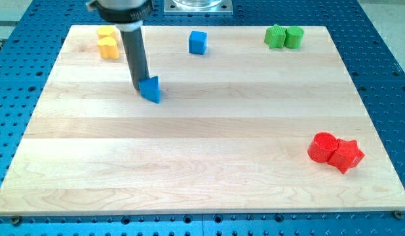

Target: Place the triangle at the bottom center

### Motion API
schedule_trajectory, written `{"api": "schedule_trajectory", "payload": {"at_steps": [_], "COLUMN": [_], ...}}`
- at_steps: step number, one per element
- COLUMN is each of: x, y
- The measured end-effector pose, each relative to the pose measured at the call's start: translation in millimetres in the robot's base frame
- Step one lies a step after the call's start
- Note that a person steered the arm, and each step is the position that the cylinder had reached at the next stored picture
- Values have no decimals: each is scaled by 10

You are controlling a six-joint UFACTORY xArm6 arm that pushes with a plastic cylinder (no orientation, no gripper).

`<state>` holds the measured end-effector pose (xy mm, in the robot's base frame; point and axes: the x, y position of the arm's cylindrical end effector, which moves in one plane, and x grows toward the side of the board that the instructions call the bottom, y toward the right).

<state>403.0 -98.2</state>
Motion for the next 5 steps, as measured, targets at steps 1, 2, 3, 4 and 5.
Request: {"api": "schedule_trajectory", "payload": {"at_steps": [1,2,3,4,5], "x": [600,387,533,875,533], "y": [527,637,1300,1172,1018]}}
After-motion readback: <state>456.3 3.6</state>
